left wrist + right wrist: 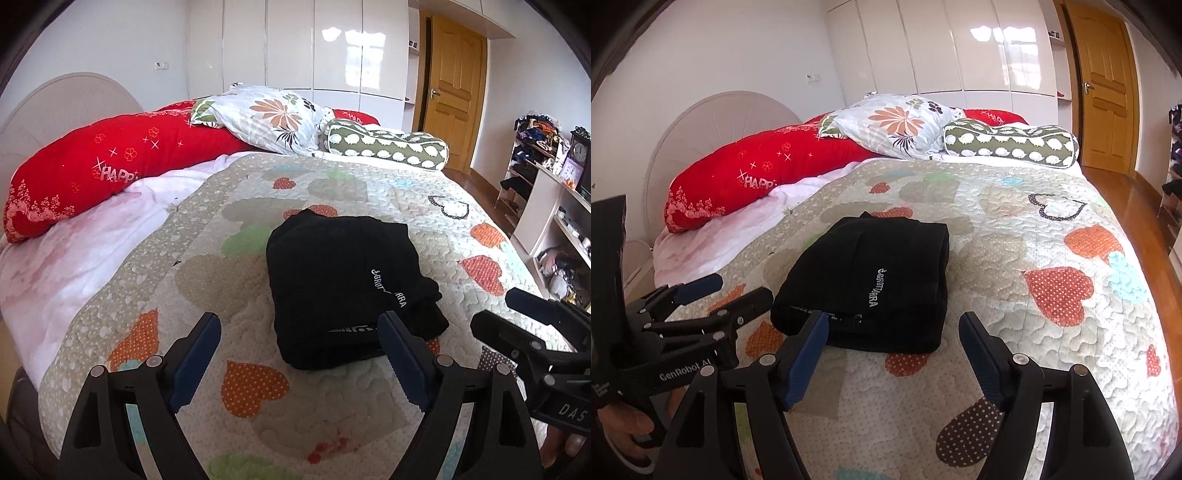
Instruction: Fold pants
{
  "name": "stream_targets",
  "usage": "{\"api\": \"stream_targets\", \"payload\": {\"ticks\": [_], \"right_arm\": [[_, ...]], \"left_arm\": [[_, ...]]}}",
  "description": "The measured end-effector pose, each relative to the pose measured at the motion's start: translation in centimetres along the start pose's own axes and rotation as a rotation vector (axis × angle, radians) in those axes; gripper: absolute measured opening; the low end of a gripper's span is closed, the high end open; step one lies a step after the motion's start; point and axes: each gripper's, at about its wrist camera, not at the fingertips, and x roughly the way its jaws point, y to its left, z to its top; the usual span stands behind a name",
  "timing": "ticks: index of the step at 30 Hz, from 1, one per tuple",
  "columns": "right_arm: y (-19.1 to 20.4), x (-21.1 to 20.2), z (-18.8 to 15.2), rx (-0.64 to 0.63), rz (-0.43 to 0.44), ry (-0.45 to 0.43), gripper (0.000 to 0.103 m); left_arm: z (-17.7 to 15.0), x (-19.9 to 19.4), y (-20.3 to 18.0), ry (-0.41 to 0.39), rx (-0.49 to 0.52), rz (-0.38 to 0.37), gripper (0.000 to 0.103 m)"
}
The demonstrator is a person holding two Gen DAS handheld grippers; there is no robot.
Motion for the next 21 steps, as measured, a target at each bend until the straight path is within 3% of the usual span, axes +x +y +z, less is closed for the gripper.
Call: {"api": "stream_targets", "payload": {"ticks": [21], "right_arm": [[0.0, -0.04, -0.73, -0.005, 0.0, 0.016, 0.078]], "left_arm": [[-0.26, -0.34, -0.28, -0.004, 0.015, 0.003, 0.087]]}}
